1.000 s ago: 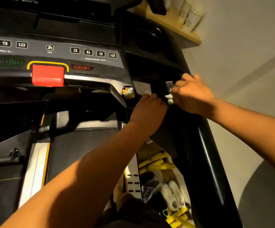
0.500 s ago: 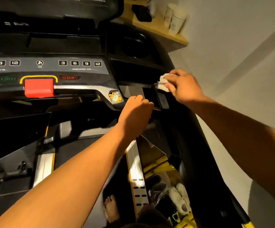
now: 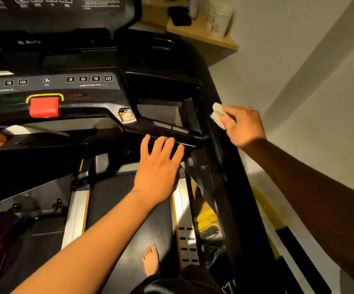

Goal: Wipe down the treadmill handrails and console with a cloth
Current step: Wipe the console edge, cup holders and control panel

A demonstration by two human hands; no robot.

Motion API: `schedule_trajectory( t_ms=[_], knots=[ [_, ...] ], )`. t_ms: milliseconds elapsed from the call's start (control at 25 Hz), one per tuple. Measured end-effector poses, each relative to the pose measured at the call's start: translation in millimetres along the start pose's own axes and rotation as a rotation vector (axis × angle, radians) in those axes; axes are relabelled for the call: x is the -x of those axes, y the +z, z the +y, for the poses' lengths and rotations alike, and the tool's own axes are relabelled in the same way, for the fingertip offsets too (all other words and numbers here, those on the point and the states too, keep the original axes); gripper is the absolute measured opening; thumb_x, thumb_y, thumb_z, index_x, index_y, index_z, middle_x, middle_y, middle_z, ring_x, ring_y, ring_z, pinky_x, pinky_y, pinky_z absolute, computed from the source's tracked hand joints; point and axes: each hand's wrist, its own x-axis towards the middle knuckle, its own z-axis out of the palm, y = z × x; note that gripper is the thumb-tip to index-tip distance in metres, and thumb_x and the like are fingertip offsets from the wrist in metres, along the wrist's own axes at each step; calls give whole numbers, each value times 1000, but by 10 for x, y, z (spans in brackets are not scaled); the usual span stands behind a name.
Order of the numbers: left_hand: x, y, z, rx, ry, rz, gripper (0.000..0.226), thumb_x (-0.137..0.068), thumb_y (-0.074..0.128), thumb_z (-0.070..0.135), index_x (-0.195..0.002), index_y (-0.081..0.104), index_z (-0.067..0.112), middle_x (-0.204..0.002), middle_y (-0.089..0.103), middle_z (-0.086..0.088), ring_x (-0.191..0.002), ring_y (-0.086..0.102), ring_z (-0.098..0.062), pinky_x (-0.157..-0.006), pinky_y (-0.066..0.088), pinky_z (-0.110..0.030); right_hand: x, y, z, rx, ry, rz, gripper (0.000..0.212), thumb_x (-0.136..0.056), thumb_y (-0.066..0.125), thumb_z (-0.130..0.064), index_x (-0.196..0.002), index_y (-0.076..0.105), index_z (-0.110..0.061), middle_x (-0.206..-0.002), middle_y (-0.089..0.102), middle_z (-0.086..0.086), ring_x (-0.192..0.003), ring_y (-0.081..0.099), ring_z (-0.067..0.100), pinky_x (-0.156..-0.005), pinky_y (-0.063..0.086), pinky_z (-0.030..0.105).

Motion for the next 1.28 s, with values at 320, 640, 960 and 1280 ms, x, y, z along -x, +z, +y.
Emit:
schedule_trajectory(
  t_ms=[320, 640, 960, 1280],
  knots=[
    [-88, -64, 622, 1053, -350, 59, 34, -94, 57, 18, -128, 55, 17, -125, 57, 1, -108, 56, -8, -87, 46, -17, 1496, -267, -176, -76, -93, -43, 26, -83, 66, -21, -108, 64, -14, -113, 61, 11, -101, 59, 20, -82, 50, 28],
    [-517, -299, 739, 697, 35, -103, 55, -94, 55, 28, -144, 39, 13, -153, 34, -4, -145, 22, -20, -120, 14, -31, 405, 147, 3, -168, 306, 3, 43, -94, 51, -17, -137, 49, -17, -133, 51, 12, -117, 52, 30, -100, 43, 38],
    [-409, -264, 845, 377, 466, -176, 48, -93, 49, 37, -137, 49, 17, -148, 40, -5, -145, 25, -25, -120, 3, -49, 3110, -374, 72, -171, 613, -325, 40, -88, 18, -72, -89, 52, -53, -73, 63, -16, -67, 59, -2, -70, 49, 15],
    [-301, -84, 785, 578, 620, -121, 36, -94, 51, 28, -122, 64, 11, -131, 61, -7, -135, 44, -20, -118, 20, -34, 2517, -341, -439, 228, 565, -205, 47, -100, 27, -42, -120, 57, -11, -111, 63, 12, -99, 61, 30, -82, 48, 36]
  ],
)
